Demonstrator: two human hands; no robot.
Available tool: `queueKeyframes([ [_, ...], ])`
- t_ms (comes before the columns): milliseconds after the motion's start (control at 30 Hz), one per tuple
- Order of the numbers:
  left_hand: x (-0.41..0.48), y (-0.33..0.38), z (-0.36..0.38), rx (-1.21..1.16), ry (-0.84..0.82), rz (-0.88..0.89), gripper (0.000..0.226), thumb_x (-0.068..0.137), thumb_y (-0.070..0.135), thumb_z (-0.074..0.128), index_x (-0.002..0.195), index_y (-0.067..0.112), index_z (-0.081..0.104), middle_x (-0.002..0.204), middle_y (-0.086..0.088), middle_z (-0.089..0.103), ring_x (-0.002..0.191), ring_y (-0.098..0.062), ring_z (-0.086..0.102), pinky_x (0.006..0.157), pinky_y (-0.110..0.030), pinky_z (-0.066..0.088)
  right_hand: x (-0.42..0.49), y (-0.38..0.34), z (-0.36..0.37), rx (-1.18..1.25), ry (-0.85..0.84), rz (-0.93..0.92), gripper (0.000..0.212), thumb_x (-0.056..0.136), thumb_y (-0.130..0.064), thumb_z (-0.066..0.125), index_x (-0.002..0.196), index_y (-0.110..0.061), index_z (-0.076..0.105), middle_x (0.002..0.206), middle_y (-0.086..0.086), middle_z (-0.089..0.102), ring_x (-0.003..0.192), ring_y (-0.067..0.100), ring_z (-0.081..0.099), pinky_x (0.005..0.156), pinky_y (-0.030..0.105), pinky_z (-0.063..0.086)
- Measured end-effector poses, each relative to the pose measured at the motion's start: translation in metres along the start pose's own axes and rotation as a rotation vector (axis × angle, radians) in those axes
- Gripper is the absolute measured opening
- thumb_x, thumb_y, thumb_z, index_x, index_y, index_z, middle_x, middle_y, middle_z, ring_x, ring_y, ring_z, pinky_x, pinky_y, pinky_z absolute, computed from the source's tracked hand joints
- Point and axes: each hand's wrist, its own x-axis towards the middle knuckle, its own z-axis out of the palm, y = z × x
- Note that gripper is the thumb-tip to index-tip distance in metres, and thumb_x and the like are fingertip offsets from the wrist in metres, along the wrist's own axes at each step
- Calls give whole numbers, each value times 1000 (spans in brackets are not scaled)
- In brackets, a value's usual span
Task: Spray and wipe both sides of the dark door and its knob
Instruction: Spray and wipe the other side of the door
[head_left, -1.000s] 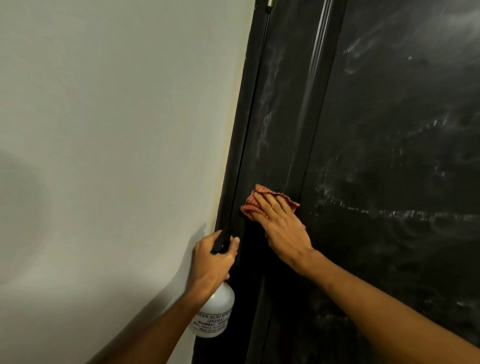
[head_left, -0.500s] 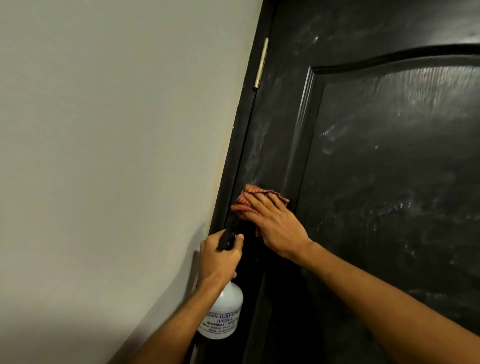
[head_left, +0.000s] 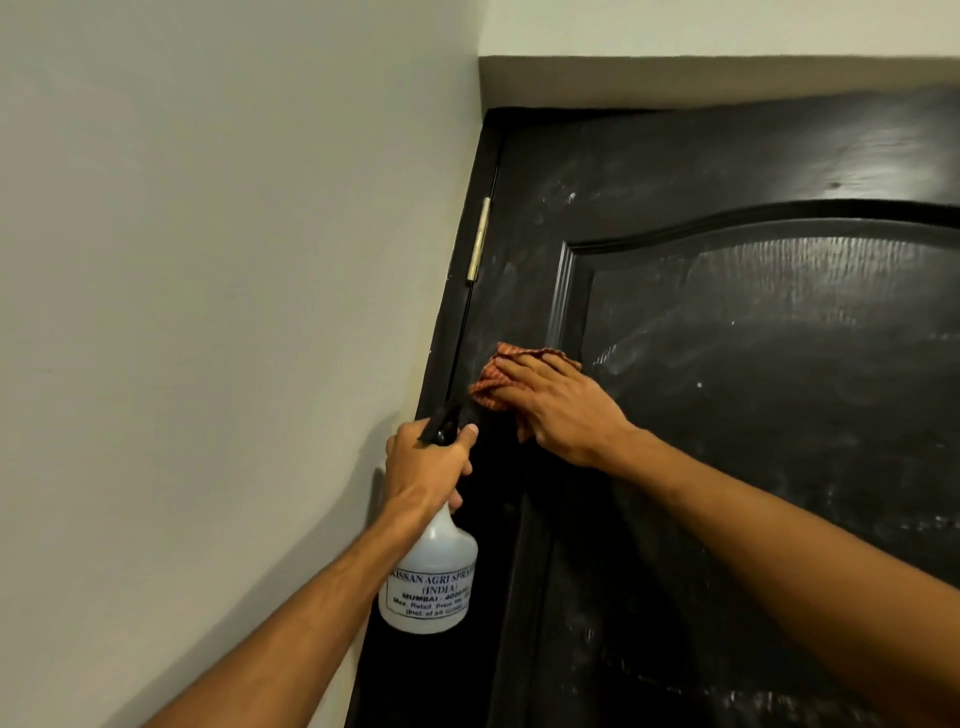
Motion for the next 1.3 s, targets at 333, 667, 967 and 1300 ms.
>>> queueKeyframes([
  [333,56,87,5,-53,-17,106,20,98,30,74,98,10,75,78,-14,78,36,-15,56,41,-23,47,49,22,-13,12,69,-69,66,95,-29,54,158,-26,36,168,0,27,156,19,18,128,42,9],
  [667,114,154,15,-64,-43,184,19,96,27,73,106,11,73,79,-14,77,48,-18,62,45,-26,50,136,102,-51,-3,147,110,61,99,-43,53,156,-28,37,168,2,27,156,23,19,127,48,14],
  [967,155,198,19,-18,-53,228,19,94,23,74,103,6,74,83,-16,78,59,-22,68,45,-25,50,177,135,-67,-77,183,180,59,99,-46,51,154,-26,41,167,3,28,154,24,22,125,49,19],
  [1300,196,233,17,-28,-90,264,23,93,18,74,109,2,71,90,-17,79,91,-35,79,82,-44,66,243,151,-88,-78,207,252,67,101,-48,49,158,-20,32,167,5,26,156,24,18,125,49,17],
])
